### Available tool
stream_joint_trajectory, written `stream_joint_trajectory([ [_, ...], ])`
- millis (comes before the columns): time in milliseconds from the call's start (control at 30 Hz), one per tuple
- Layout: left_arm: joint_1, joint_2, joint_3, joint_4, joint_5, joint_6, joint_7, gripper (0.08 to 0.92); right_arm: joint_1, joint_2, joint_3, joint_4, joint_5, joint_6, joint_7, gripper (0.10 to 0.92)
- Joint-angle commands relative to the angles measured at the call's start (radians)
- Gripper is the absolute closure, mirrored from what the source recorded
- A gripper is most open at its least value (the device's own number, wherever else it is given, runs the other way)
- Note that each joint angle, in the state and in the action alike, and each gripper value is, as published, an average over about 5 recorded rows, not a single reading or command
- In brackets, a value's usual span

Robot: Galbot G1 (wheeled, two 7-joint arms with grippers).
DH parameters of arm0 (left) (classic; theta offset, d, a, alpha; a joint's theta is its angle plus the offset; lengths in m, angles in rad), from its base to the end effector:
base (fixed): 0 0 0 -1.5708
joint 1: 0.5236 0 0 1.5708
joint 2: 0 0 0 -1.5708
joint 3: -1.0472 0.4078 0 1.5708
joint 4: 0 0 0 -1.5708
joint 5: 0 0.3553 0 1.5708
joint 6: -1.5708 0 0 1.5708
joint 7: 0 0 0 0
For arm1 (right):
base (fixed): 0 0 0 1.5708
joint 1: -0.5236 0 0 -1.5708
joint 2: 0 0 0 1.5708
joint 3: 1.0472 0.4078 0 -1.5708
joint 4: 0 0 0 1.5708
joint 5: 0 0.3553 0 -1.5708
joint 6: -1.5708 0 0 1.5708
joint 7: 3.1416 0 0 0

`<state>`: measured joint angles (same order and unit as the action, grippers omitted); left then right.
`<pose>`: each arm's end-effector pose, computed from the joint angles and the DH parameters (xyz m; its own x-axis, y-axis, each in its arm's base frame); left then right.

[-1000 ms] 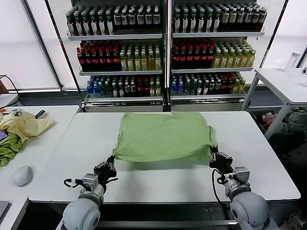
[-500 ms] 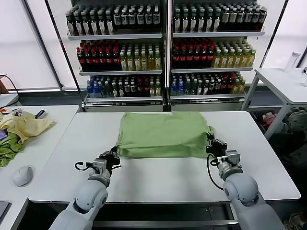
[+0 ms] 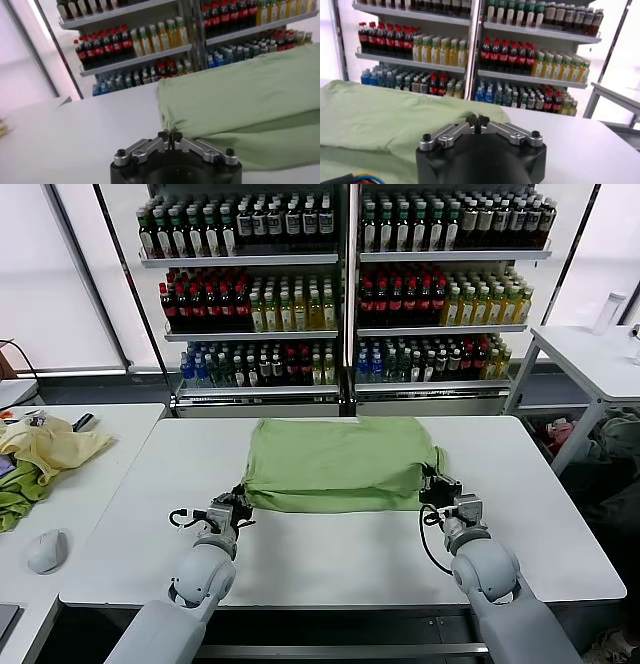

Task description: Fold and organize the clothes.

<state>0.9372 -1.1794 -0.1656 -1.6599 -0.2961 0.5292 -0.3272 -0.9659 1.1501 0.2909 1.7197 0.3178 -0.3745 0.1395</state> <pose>0.3728 0.0289 -0.3563 -0.9165 -0.0474 0.3973 0.0582 0.9666 0.2496 0.3698 -0.0711 -0.3283 -0.9691 -0.0865 0.2309 -0.1223 0.9817 -0.1457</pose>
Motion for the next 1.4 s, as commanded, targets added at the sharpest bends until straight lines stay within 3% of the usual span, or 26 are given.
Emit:
stream_joint_trajectory([
  [33, -0.001, -0.001, 0.002, 0.025, 0.03, 0.016, -0.029, 0.798, 0.009, 0.007, -0.006, -0.021, -0.017, -0.016, 0.013, 0.714],
  [433, 0.08, 0.007, -0.034, -0.05, 0.018, 0.023, -0.026, 0.452, -0.131, -0.003, 0.096, 0.09, 0.003, -0.01, 0.003, 0.377],
  [667, 0.05, 0.009, -0.026, -0.018, -0.03, 0.028, -0.019, 0.247, -0.162, -0.001, 0.132, 0.074, 0.055, -0.051, 0.02, 0.215],
  [767, 0.022, 0.007, -0.016, -0.004, -0.055, 0.027, -0.016, 0.19, -0.146, 0.004, 0.123, 0.052, 0.099, -0.08, 0.033, 0.204],
  [967, -0.024, 0.002, -0.003, 0.024, -0.073, 0.026, -0.009, 0.177, -0.08, 0.006, 0.083, 0.003, 0.201, -0.138, 0.05, 0.203],
  [1100, -0.028, 0.013, -0.004, 0.03, -0.083, 0.027, -0.002, 0.18, -0.042, 0.004, 0.051, -0.019, 0.26, -0.16, 0.065, 0.26],
  [1200, -0.012, 0.029, -0.008, 0.018, -0.087, 0.025, 0.006, 0.222, -0.025, 0.0, 0.04, -0.031, 0.292, -0.172, 0.072, 0.343],
  [1400, 0.011, 0.051, -0.018, 0.003, -0.105, 0.021, 0.031, 0.388, -0.017, -0.013, 0.042, -0.037, 0.329, -0.177, 0.073, 0.516],
])
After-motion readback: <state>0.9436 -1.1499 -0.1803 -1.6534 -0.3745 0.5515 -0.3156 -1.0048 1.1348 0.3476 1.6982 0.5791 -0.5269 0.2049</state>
